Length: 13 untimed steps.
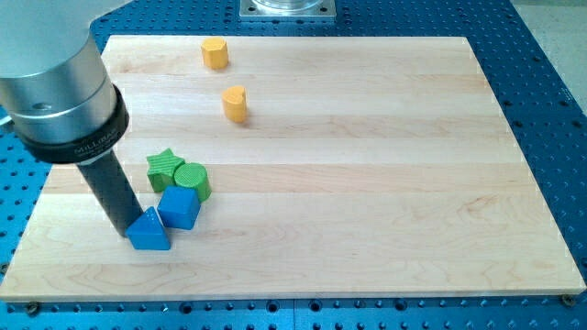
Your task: Adjust the blue cube below the green circle
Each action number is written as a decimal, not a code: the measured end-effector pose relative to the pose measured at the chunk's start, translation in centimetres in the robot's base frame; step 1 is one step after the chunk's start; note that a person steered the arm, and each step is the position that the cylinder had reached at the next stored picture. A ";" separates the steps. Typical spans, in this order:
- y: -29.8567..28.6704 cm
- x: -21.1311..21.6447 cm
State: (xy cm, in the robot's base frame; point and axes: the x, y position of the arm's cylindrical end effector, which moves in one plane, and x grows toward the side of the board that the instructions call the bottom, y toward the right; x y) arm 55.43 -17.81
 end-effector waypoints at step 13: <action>0.3 -3.7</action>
State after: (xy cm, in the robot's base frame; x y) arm 51.76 -17.55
